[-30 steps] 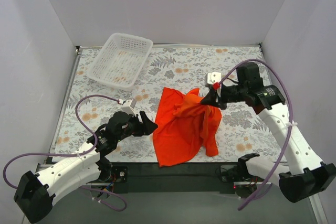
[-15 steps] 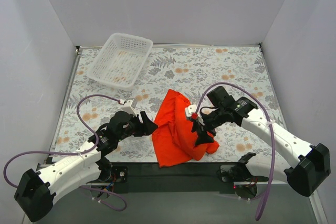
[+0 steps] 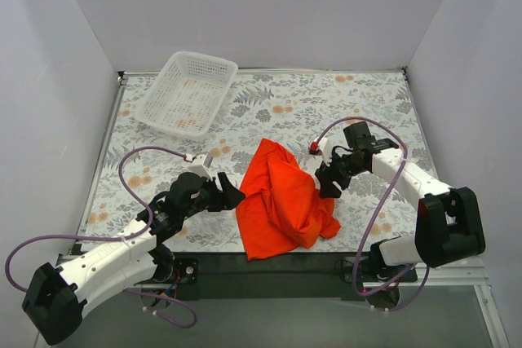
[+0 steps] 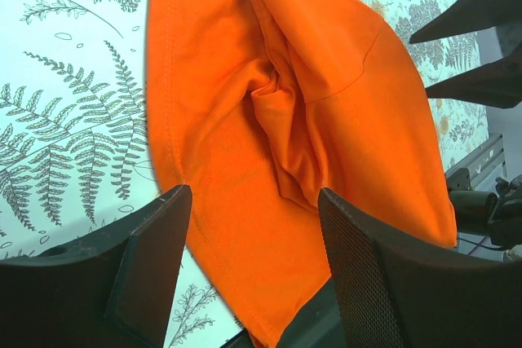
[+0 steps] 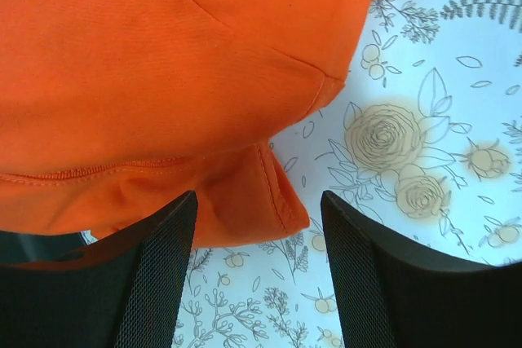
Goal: Fold and stack the t-shirts
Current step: Flatten the tshirt out
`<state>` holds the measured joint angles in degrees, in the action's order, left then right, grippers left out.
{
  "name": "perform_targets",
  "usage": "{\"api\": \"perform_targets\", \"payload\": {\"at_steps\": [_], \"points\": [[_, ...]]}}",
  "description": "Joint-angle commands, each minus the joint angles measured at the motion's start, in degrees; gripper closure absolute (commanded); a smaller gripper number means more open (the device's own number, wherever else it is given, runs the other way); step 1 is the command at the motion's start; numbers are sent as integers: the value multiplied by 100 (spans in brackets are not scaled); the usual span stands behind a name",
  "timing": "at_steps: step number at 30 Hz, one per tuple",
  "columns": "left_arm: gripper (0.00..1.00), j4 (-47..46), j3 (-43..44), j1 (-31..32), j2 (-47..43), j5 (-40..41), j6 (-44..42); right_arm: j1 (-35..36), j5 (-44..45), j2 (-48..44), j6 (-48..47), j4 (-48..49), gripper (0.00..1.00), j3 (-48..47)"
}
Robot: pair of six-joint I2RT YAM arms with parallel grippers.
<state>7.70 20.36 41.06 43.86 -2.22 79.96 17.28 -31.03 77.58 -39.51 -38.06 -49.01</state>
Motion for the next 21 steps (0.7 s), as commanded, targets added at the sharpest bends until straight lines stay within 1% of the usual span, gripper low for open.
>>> {"api": "perform_targets", "payload": {"at_steps": [1,2,5,6,7,8,9,11,13,15,16,18,19,21], "points": [[41,-15,74,16,-131,20,45,12,-525,178,-215,159,42,-82],[41,-6,47,16,-166,28,46,21,-640,231,-215,133,43,-99],[41,-6,-6,16,-237,28,63,39,-957,398,-224,71,49,-196],[41,-6,-6,25,-255,28,63,39,-1019,468,-233,36,56,-231],[41,3,-14,16,-255,28,63,39,-1211,503,-259,-51,69,-257],[41,3,-6,16,-246,28,55,39,-1213,504,-259,-52,69,-258],[41,3,-6,16,-246,28,54,39,-1274,495,-312,-139,76,-258],[41,3,-6,8,-228,28,54,39,-1292,460,-312,-166,83,-249],[41,-15,-14,16,-220,20,54,39,-1292,407,-295,-192,86,-240],[41,-32,-23,16,-202,-6,54,39,-1266,398,-225,-210,85,-275],[41,-41,-32,16,-202,-15,72,39,-1257,398,-181,-219,76,-301],[41,-58,-32,16,-202,-33,89,39,-1239,389,-136,-219,67,-337],[41,-85,-23,16,-202,-42,98,39,-1239,398,-119,-219,65,-337],[41,-137,-14,16,-176,-68,107,56,-1160,451,-101,-202,66,-337]]}}
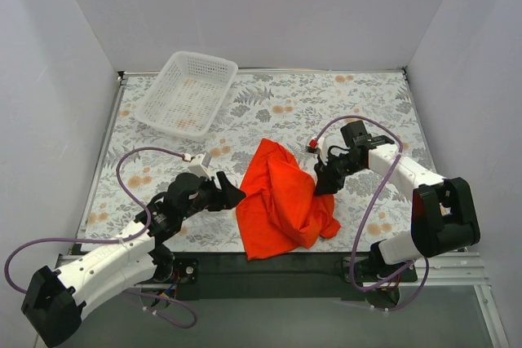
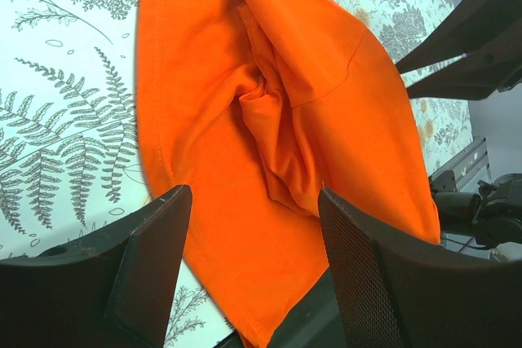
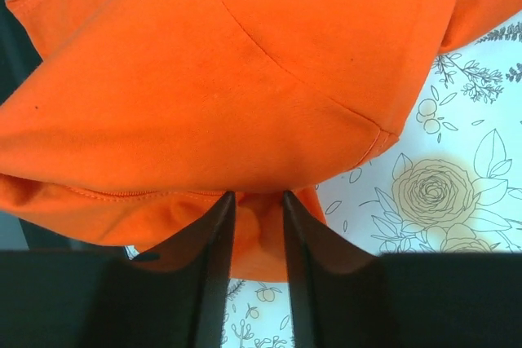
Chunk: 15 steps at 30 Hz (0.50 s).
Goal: Fold and stack the t-shirts
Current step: Flatten the tshirt out
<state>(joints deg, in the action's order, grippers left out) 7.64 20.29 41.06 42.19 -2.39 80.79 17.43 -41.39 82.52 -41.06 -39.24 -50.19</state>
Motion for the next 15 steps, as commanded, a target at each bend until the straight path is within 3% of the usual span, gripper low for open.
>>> {"api": "perform_targets", "payload": {"at_steps": [1,6,9,15], "points": [[41,-235,9,16,51,-164,24,41,-89,44,54,-83,70,-210],[41,-1061,386,25,771,-1042,24,50,60,150,19,-57,85,-113],[41,-1273,1026,340,1902,-1299,-150,32,139,-7,19,-48,98,-43],[41,-1213,2379,1253,3329,-939,-599,-38,113,-271,177,22,99,18]]}}
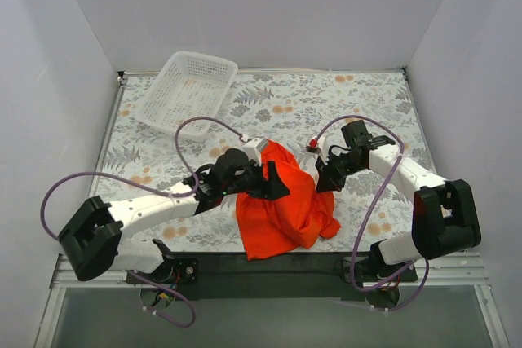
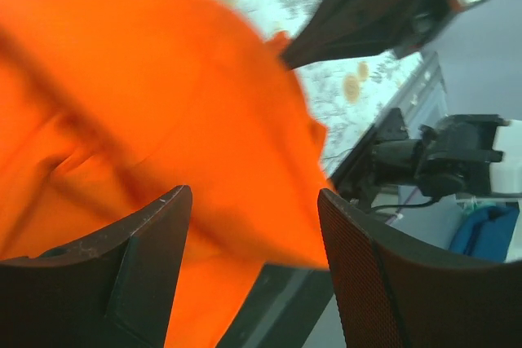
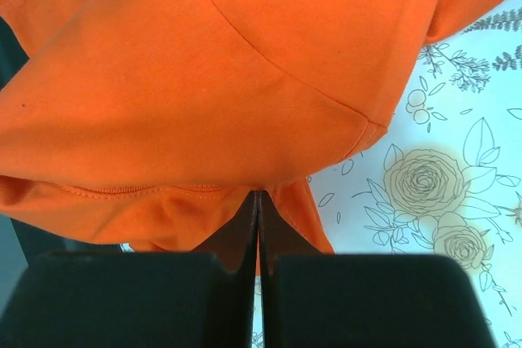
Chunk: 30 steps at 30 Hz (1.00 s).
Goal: Fold and stack the t-shirts
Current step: Flatten the tshirt out
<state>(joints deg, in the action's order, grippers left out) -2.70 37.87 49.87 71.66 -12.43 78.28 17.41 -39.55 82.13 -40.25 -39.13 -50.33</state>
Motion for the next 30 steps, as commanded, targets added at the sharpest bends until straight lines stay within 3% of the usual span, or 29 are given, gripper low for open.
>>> {"api": "perform_targets", "payload": {"at_steps": [1,5,13,16,17,18,23,30], "points": [[41,-152,782,470,558,230,-401,-45,-79,-232,122,20,99,49],[42,234,1608,892,1629,844,-551,-97,-132,-285,272,72,99,75],[50,1175,2514,1350,2580,1866,-708,-387,-114,-531,544,266,99,190],[70,1359,2734,1403,2913,1823,-858,-519,-141,-636,588,275,99,216],[97,1490,2883,1403,2976,1857,-902,-554,-132,-706,623,275,99,216],[100,1561,2910,1403,3003,1971,-902,-589,-80,-742,641,266,99,251],[100,1536,2411,1386,1927,3550,-411,-870,745,-1355,589,257,99,505],[100,458,1014,1201,728,3081,-68,-1362,1678,-2446,255,274,99,1121]]}}
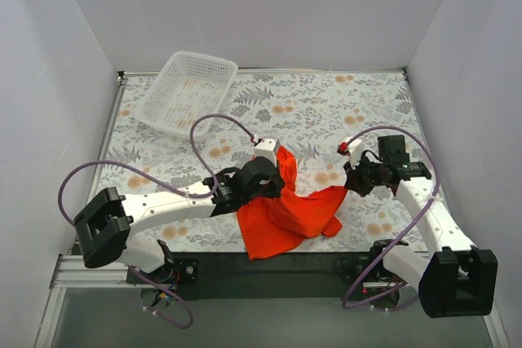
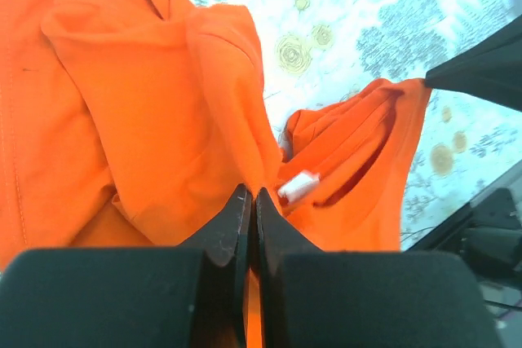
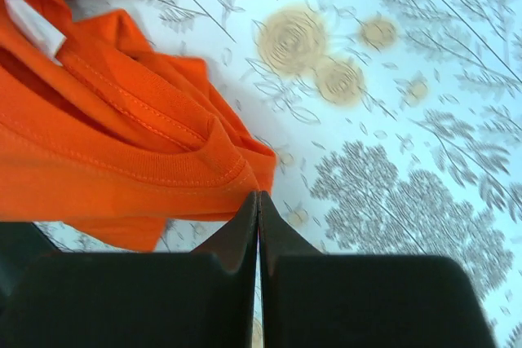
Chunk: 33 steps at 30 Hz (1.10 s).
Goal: Fold and stack the t-shirts
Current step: Flatten the tshirt out
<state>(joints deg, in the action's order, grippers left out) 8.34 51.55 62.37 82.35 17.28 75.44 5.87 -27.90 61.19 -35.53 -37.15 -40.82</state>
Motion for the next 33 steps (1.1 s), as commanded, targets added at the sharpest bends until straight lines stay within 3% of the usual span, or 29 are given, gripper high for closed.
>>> {"api": "perform_targets", "payload": {"at_steps": [1,9,13,17,20,21,23,24,28,29,33], "points": [[100,-797,-730,-58,-412,48,278,-444,662,-440,-235,137,99,232],[100,-2432,-2166,-67,-1343,-23,665,-1017,1717,-581,-1041,137,99,337],[100,-3126,-2807,-58,-1643,-819,630,-1483,1586,-880,-1903,-134,99,504],[95,-3925,-3063,-58,-1241,-1821,516,-1501,911,-1240,-2423,-705,99,514],[87,-4286,-3063,-58,-827,-2306,472,-1492,-396,-1180,-2389,-1241,68,-2],[87,-4366,-3081,-49,-765,-2308,489,-1475,-1305,-1075,-2371,-1408,54,-153],[86,-4542,-3081,-49,-659,-2334,489,-1177,-1988,-568,-1872,-1506,48,-565],[86,-4560,-3072,-49,-598,-2308,489,-662,-2357,-347,-1679,-1471,47,-724],[86,-4543,-2993,-49,-571,-2290,454,561,-2815,726,52,-611,40,-1287],[86,-4543,-3002,-49,-571,-2290,454,721,-2861,1076,655,-140,39,-1375],[86,-4595,-3002,-49,-535,-2343,472,1520,-2625,1878,1329,296,38,-2033]]}}
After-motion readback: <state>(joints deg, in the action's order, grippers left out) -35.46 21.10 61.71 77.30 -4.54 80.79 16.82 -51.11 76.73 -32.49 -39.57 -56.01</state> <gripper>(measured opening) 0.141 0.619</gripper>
